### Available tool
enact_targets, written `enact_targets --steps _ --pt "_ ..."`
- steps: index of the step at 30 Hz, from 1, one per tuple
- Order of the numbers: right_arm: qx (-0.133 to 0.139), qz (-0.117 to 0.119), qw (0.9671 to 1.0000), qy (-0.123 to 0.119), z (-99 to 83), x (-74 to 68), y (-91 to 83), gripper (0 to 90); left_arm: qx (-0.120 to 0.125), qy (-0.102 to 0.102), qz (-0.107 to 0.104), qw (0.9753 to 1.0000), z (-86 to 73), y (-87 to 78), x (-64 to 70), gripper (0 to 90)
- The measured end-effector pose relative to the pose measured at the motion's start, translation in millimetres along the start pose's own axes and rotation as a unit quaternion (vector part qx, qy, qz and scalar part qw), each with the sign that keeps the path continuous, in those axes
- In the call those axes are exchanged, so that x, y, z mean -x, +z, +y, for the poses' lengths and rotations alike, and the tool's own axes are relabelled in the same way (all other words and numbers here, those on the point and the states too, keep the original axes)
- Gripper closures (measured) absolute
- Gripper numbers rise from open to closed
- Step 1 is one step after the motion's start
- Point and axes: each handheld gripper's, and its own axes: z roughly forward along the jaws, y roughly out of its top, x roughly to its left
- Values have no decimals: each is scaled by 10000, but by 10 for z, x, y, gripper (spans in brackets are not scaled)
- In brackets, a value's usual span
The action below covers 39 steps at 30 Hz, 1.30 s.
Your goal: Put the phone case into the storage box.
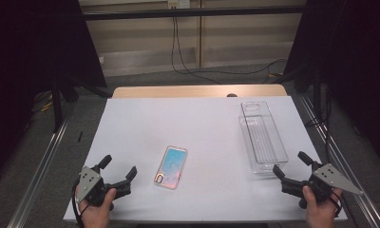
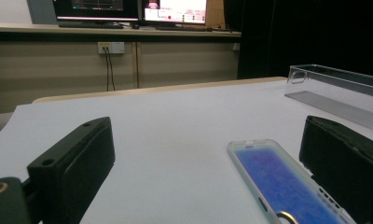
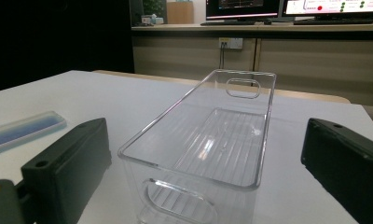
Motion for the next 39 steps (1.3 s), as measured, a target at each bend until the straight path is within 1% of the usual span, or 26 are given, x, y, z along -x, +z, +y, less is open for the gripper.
enact_targets --steps 5,7,9,10,13,15,18,21,22,25,28,30,31,33,34,35,37,38,39 --pt "-5 15 10000 18 -1 -2 2 7 -29 -32 4 10000 -5 3 -2 32" --pt "15 21 10000 38 -3 -2 -2 7 -74 -44 -46 10000 -6 13 0 32" --pt "8 10 10000 21 -4 0 -3 7 -80 -61 -50 9999 -8 19 3 32" --pt "-7 14 10000 69 -9 8 -3 7 -96 -54 -68 9999 -7 28 9 31" --pt "-5 28 10000 91 -15 18 -3 7 -95 -44 -75 9999 -3 27 19 31" --pt "-7 42 9999 105 -14 21 2 7 -127 -35 -146 9998 -6 26 20 31" --pt "-27 54 9999 92 -15 7 3 7 -144 -29 -153 9998 -9 28 23 29" --pt "-50 48 9999 74 -18 -4 -3 7 -133 19 -110 9998 -4 35 43 27" --pt "-63 45 10000 62 -20 -8 -3 7 -125 22 -183 9998 -1 42 54 27" --pt "-68 40 9999 72 -22 -16 -4 7 -127 22 -228 9997 3 56 63 27" --pt "-69 27 9999 120 -24 -21 -12 7 -168 -13 -337 9993 9 99 102 27" --pt "-75 18 9999 110 -23 -24 -16 7 -251 57 -318 9992 29 118 118 39" --pt "-80 30 9999 88 -22 -27 -17 7 -206 -8 -360 9991 45 126 131 40" --pt "-72 37 9999 71 -20 -36 -17 7 -134 -21 -391 9991 77 133 158 40" --pt "-72 41 9999 74 -18 -43 -19 6 -115 -52 -439 9990 88 139 167 40" --pt "-70 41 9999 60 -18 -45 -19 4 -133 -41 -516 9986 98 144 167 40" --pt "-74 50 9999 56 -17 -46 -12 4 -186 -24 -521 9985 107 173 177 40" --pt "-77 52 9999 57 -18 -46 -9 4 -243 -37 -602 9979 110 190 179 40" --pt "-69 52 9999 63 -18 -46 -7 4 -251 -55 -651 9975 110 204 187 39"
